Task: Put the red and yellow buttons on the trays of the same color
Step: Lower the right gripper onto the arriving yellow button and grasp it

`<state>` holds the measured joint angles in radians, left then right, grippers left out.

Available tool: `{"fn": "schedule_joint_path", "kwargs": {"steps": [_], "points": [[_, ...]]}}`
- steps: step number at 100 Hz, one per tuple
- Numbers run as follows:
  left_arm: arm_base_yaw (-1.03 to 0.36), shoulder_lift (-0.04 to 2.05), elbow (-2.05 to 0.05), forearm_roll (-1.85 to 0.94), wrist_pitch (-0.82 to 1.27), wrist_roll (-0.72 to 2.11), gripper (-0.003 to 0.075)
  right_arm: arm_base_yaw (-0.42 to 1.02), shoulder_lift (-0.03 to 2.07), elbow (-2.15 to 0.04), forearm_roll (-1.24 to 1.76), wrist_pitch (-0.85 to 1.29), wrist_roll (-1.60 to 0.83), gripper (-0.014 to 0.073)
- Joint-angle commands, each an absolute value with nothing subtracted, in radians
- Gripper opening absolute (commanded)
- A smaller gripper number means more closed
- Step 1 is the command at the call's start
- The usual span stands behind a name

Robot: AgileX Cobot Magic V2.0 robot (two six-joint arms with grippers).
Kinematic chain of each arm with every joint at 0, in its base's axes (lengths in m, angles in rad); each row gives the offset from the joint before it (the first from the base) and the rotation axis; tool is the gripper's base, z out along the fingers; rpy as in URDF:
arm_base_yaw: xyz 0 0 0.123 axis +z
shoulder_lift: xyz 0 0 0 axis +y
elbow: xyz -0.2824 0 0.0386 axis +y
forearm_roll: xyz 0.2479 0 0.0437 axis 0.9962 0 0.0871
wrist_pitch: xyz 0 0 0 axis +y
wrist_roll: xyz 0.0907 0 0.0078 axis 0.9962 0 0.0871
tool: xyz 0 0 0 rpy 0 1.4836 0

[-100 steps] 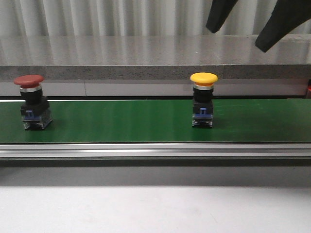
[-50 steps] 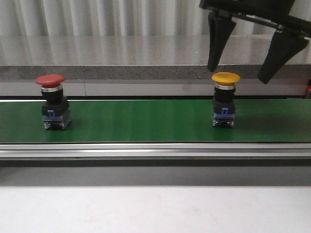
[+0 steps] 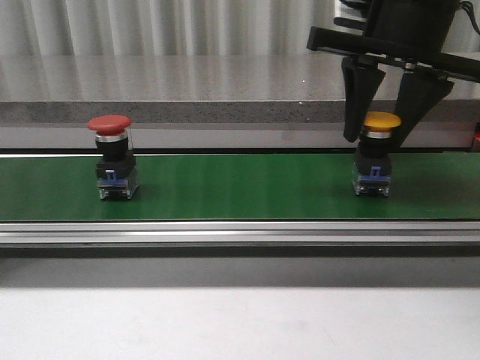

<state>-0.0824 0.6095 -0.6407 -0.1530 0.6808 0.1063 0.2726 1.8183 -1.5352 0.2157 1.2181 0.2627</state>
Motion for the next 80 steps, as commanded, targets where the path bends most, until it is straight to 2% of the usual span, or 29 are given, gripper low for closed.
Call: {"fn": "schedule_joint_path", "kwargs": {"steps": [1,19,33,55,80], "points": [[-0.090,0.607,-0.667,-0.170,0.619,0.106,-0.0020,0.273,1.773,-1.568,0.206,1.215,0.263,0.0066],[-0.090,0.607,-0.667,-0.170,0.619,0.106,-0.0020,0.241,1.719,-1.570,0.166,1.246,0.235,0.0066],[-0.090,0.607,-0.667,-0.170,0.619,0.106,-0.0020,0.162,1.633,-1.569,0.107,1.260,0.202,0.0066],[-0.090,0.607,-0.667,-0.170,0.619,0.106,-0.0020,-0.051,1.524,-1.569,0.023,1.284,0.170,0.0066],[-0.090,0.607,-0.667,-0.170,0.619,0.106,-0.0020,-0.314,1.506,-1.568,0.024,1.313,0.170,0.0066]]}}
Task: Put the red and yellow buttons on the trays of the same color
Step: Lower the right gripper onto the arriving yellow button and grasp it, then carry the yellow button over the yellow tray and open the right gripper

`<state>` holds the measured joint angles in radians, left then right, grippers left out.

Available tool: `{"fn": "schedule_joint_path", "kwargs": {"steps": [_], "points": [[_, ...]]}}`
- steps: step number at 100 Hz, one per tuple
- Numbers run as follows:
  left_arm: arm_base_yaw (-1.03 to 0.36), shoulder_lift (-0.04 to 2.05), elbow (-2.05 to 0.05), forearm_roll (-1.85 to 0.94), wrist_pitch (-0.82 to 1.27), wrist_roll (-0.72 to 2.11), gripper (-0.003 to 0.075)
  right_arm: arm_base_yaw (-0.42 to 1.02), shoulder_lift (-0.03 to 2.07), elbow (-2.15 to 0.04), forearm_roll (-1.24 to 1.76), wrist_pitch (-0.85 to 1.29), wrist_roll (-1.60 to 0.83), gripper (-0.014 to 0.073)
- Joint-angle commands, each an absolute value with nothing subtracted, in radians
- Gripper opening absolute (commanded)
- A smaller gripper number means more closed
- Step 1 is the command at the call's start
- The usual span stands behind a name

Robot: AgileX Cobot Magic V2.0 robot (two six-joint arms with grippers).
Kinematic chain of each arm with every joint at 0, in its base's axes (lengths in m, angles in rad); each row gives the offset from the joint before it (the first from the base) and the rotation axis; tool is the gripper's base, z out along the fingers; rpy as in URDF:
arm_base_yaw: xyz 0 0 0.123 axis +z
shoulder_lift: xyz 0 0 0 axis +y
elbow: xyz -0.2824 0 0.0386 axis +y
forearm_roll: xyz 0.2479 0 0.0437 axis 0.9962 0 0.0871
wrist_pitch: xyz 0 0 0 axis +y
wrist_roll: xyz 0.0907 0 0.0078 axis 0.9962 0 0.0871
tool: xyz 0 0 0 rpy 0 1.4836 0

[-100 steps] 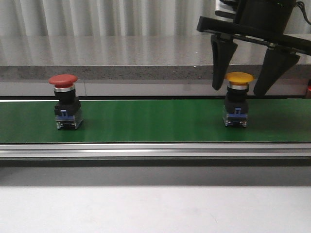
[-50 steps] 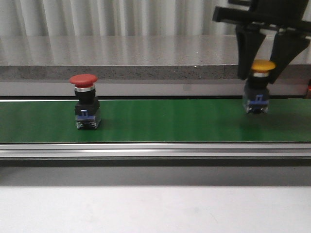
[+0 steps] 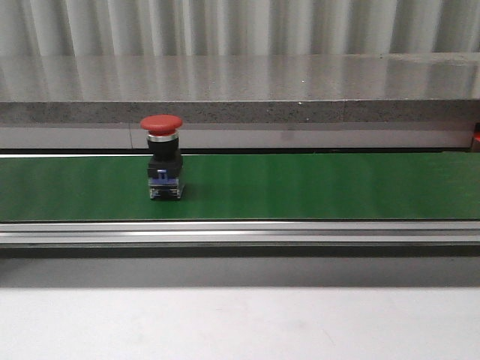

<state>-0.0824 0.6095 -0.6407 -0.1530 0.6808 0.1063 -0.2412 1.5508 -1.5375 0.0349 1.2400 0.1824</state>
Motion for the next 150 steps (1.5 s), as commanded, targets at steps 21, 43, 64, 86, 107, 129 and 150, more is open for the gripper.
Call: {"fn": "schedule_joint_path", "kwargs": {"steps": [21,43,64,86,107,129,150], "points": [[-0.090,0.607,-0.667,-0.170,0.619,0.106,-0.0020,-0.494,1.526,-1.568,0.024,1.287,0.170,0.0066],[-0.090,0.607,-0.667,-0.170,0.619,0.106,-0.0020,-0.606,1.603,-1.561,0.030,1.281,0.170,0.0066],[-0.090,0.607,-0.667,-0.170,0.619,0.106,-0.0020,-0.636,1.706,-1.545,0.053,1.231,0.179,0.0066],[-0.090,0.607,-0.667,-0.170,0.619,0.106,-0.0020,-0.636,1.782,-1.545,0.144,1.183,0.179,0.0066],[-0.090,0.607,-0.667,-0.170,0.619,0.106,-0.0020,-0.634,1.837,-1.545,0.151,1.140,0.179,0.0066],[-0.090,0.607,-0.667,-0.170,0.619,0.106,-0.0020,-0.634,1.875,-1.545,0.156,1.102,0.179,0.0066],[-0.090,0.607,-0.667,-0.170,0.619,0.106,-0.0020,-0.634,1.918,-1.545,0.161,1.096,0.177,0.0071]]}}
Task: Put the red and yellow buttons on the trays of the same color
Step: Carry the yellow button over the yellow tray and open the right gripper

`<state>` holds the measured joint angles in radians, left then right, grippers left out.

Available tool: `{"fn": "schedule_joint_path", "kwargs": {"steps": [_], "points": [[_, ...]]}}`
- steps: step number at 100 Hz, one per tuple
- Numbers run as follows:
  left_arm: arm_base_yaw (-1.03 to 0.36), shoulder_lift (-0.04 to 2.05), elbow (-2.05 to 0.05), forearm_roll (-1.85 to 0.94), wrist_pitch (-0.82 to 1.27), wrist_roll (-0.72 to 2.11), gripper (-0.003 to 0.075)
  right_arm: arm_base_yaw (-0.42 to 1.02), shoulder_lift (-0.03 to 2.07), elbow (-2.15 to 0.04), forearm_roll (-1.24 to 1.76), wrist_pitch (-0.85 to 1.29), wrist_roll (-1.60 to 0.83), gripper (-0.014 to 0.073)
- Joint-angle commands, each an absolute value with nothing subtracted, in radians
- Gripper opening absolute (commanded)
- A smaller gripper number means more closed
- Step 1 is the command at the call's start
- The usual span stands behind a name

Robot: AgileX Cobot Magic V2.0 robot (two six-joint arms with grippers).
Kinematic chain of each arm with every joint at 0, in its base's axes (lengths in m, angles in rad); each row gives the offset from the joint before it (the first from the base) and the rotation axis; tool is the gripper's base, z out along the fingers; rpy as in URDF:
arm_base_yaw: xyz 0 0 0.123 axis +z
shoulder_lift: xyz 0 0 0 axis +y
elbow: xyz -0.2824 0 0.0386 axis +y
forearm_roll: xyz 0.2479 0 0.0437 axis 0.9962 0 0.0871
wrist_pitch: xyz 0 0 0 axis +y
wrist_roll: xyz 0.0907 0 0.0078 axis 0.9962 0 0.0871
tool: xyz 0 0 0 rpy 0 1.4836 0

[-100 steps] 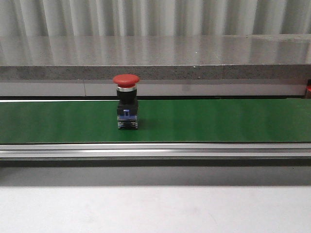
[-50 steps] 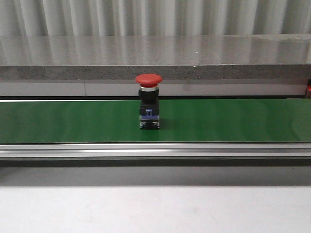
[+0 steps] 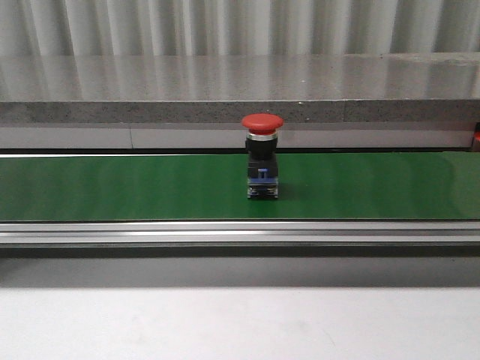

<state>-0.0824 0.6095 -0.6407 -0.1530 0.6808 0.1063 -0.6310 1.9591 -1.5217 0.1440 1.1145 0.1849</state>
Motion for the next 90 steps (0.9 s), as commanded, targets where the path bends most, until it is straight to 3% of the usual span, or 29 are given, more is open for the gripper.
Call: {"fn": "schedule_joint_path", "kwargs": {"steps": [1,10,25,32,90], "points": [[-0.090,0.607,-0.667,-0.170,0.619,0.106,-0.0020,-0.634,1.919,-1.545,0.162,1.096,0.175,0.0071],[-0.090,0.607,-0.667,-0.170,0.619,0.106,-0.0020,-0.634,1.921,-1.545,0.173,1.096,0.155,0.0132],[-0.090,0.607,-0.667,-0.170,0.619,0.106,-0.0020,-0.634,1.921,-1.545,0.182,1.097,0.150,0.0461],[-0.090,0.607,-0.667,-0.170,0.619,0.106,-0.0020,-0.634,1.920,-1.545,0.181,1.097,0.150,0.0528],[-0.090,0.607,-0.667,-0.170,0.619,0.106,-0.0020,-0.614,1.616,-1.545,0.126,1.086,0.145,0.0528]]}}
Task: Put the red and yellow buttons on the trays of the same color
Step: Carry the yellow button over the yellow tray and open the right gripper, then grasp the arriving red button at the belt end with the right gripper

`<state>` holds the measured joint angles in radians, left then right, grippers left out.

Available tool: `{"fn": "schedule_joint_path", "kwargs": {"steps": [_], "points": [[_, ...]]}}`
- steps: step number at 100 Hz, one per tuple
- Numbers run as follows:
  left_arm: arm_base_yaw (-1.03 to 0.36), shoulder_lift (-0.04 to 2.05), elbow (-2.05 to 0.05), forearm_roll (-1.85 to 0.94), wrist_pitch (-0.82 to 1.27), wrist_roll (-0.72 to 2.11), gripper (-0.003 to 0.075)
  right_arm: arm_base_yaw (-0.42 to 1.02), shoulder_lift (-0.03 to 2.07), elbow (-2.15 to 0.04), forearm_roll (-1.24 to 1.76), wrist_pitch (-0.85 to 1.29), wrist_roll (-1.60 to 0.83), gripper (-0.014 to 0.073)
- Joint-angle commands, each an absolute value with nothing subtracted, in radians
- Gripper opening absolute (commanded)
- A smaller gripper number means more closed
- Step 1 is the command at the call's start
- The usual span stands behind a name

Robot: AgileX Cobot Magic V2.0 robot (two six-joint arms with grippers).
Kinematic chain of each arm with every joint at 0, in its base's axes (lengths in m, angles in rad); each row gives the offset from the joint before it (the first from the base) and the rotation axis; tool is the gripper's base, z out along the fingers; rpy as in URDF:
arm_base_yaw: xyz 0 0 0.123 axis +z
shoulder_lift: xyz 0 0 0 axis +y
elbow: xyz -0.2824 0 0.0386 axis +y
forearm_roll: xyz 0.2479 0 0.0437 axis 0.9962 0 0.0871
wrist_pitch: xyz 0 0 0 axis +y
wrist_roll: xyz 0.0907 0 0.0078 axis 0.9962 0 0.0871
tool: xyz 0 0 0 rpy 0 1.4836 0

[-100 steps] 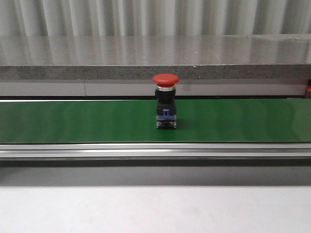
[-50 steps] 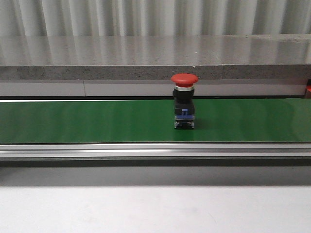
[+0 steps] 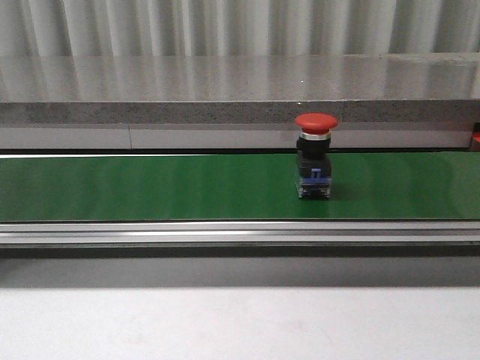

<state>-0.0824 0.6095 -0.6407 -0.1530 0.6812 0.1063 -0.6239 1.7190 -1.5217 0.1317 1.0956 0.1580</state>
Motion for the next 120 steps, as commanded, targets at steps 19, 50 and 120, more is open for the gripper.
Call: {"fn": "schedule_joint_path", "kwargs": {"steps": [19,50,120], "points": [[-0.090,0.607,-0.667,-0.170,0.619,0.106,-0.0020,-0.525,1.522,-1.545,0.126,1.104,0.129,0.0528],[-0.090,0.607,-0.667,-0.170,0.619,0.106,-0.0020,-0.245,1.472,-1.545,0.126,1.163,0.096,0.0528],[-0.090,0.607,-0.667,-0.170,0.619,0.106,-0.0020,0.135,1.557,-1.545,0.174,1.265,-0.024,0.0528]]}}
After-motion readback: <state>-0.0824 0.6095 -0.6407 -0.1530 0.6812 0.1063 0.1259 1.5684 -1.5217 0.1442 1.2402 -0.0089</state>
